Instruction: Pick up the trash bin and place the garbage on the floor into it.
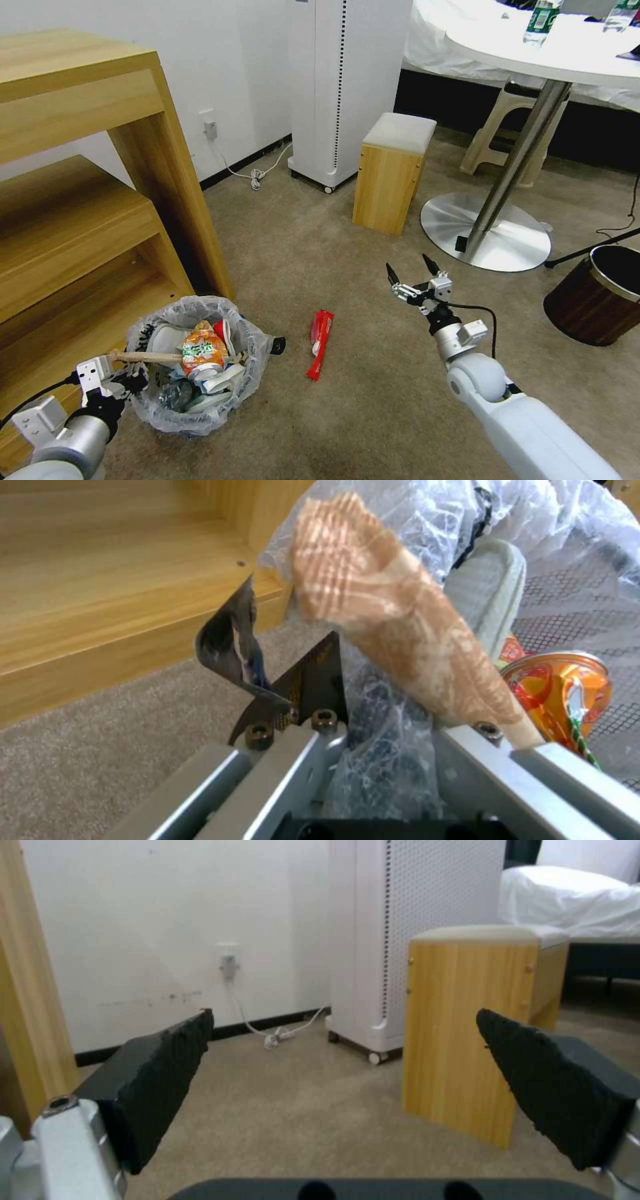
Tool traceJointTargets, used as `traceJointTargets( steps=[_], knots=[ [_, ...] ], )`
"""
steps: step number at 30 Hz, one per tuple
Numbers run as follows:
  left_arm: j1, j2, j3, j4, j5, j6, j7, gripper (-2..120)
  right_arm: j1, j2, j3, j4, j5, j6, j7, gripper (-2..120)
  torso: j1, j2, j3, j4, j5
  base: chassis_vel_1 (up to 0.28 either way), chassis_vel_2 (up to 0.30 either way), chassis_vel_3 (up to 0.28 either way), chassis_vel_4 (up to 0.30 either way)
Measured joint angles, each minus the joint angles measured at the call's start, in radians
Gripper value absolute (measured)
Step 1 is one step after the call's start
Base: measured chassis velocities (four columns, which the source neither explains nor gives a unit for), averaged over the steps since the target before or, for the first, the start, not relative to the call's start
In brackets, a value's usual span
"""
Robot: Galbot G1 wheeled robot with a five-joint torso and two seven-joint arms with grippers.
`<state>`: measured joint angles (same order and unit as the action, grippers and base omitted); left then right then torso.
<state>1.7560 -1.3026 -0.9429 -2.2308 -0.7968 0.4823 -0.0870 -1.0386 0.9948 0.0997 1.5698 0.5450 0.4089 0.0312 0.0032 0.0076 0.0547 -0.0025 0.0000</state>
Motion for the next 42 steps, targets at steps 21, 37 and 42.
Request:
traceJointTargets(
  steps=[21,37,42],
  knots=[
    [0.004,-0.009,0.022,0.022,0.023,-0.005,0.005,1,0.096,0.180,-0.238,0.005,0.346,-0.401,0.450,100,0.000,0.000,0.000,0.0000,-0.0003,0.000,0.000,0.000,0.000],
    [-0.008,-0.044,0.025,0.040,0.045,-0.006,0.002,1,0.218,0.302,-0.308,-0.125,0.586,-0.603,0.591,100,0.000,0.000,0.000,0.0000,-0.0001,0.000,0.000,0.000,0.000],
    [-0.005,-0.052,0.025,0.036,0.048,-0.004,0.000,1,0.230,0.339,-0.316,-0.186,0.566,-0.628,0.611,100,0.000,0.000,0.000,0.0000,-0.0001,0.000,0.000,0.000,0.000]
  ],
)
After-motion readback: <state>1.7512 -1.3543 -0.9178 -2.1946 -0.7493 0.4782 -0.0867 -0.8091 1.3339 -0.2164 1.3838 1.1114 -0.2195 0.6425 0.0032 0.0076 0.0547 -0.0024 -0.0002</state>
